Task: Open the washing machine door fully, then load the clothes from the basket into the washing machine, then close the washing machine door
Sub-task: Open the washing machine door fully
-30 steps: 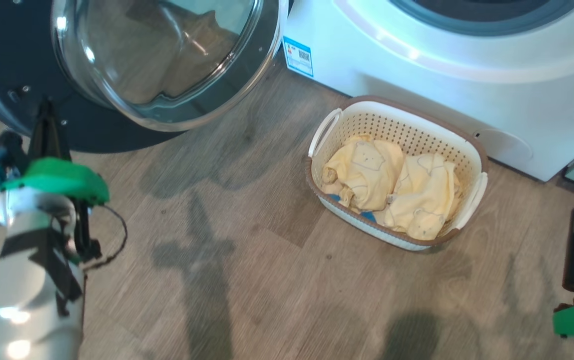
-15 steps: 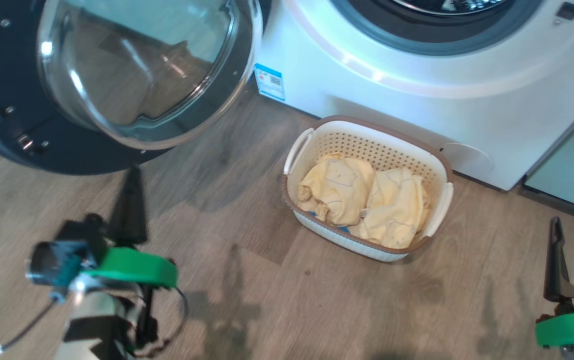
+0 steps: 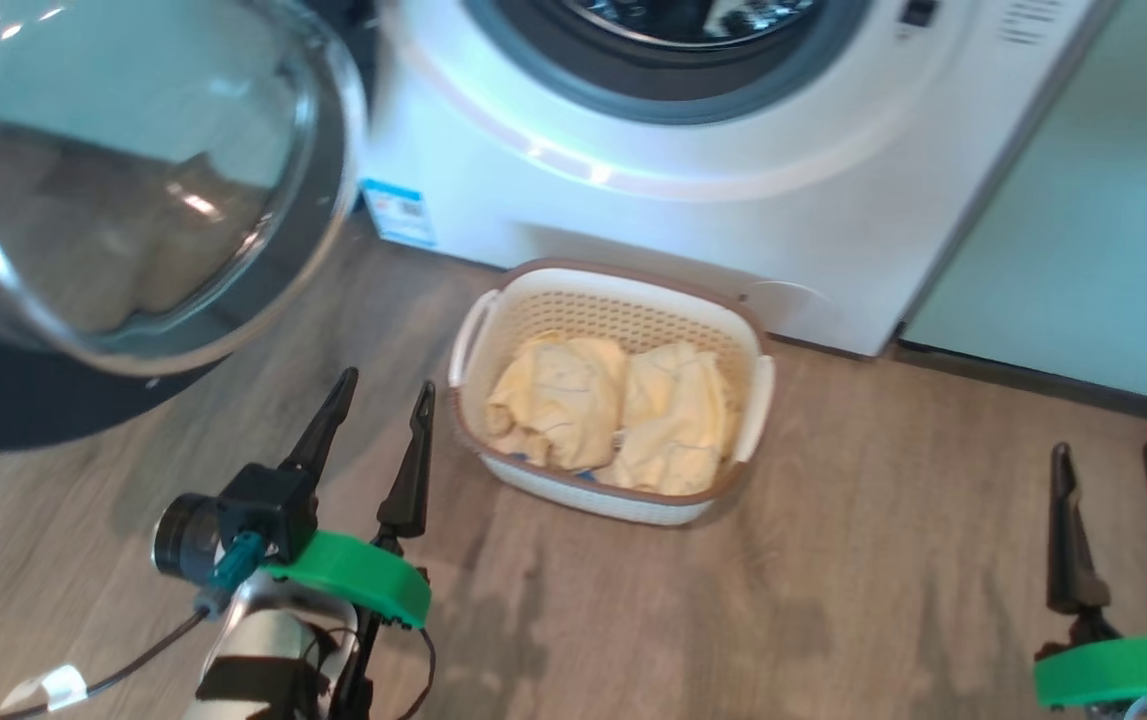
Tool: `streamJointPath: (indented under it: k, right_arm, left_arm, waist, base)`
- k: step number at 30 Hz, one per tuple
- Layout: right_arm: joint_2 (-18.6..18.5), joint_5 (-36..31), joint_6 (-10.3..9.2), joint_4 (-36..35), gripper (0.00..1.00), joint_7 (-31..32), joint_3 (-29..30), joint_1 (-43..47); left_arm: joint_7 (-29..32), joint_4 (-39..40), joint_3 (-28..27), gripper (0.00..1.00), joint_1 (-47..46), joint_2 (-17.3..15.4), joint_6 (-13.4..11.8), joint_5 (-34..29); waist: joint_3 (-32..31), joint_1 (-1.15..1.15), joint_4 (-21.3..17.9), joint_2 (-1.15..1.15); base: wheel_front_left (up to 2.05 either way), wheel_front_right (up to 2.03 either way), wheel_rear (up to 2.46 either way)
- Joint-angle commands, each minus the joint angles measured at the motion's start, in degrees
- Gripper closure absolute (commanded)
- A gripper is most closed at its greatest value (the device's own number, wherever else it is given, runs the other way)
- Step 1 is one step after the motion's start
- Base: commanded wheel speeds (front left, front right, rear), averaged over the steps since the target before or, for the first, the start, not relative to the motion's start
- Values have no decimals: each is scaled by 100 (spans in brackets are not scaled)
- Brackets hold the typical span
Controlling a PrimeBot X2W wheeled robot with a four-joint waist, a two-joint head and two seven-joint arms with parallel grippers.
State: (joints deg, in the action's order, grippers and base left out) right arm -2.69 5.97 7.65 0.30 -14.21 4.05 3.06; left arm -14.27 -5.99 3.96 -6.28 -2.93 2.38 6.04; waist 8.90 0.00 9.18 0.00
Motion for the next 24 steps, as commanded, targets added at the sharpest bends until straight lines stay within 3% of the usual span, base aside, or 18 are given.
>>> streamJointPath:
  k: [1,11,24]
  right_arm:
    - [-22,24,-16,-210,0,-73,-151,-45]
    - [-20,-27,-16,-214,0,-76,-259,67]
    - [-20,-54,-16,-336,0,-77,-201,222]
  left_arm:
    - [16,178,-171,0,-160,-102,2,-58]
    - [162,58,-332,0,-160,-253,-106,38]
    - [212,-44,-604,0,-32,-419,-318,154]
  waist:
    - [-97,0,-339,0]
    - [-213,0,-1048,0]
    - [-266,0,-1316,0]
  base:
    - [0,0,0]
    - [0,0,0]
    - [0,0,0]
